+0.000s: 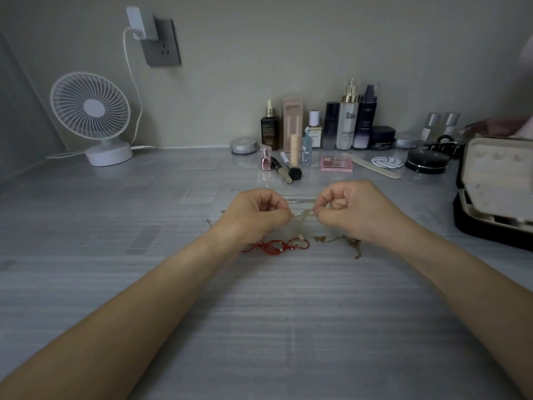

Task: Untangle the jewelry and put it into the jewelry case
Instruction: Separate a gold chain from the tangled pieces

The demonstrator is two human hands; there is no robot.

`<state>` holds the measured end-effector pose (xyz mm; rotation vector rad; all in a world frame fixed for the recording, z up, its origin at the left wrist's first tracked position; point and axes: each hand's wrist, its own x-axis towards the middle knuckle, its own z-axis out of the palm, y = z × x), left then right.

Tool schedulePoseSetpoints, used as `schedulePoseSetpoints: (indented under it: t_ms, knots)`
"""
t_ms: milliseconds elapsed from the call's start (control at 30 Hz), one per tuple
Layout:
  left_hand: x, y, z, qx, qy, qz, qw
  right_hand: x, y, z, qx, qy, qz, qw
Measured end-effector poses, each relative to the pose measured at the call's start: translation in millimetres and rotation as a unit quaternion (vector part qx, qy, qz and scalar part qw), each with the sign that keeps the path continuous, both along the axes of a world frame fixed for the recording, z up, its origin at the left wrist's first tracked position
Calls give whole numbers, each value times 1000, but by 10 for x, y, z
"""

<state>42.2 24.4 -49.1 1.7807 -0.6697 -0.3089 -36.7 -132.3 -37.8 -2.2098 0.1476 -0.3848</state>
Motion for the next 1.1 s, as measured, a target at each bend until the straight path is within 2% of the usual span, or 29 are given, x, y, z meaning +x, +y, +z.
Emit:
schedulePoseSetpoints:
  t_ms: [333, 500, 967, 1100]
  knots:
    - [17, -4, -49, 56, -75, 6, 996, -34, -5, 52, 47, 4, 22, 999]
    - [-70, -44, -51, 19, -68, -41, 997, -26, 38, 28, 38, 12, 44, 998]
    - [-85, -40, 12, -28, -72, 12, 997, 18, 81, -77, 48, 17, 37, 998]
    - [-96, -40, 22, -33, -120, 29, 992, 29, 86, -69, 69, -3, 8, 998]
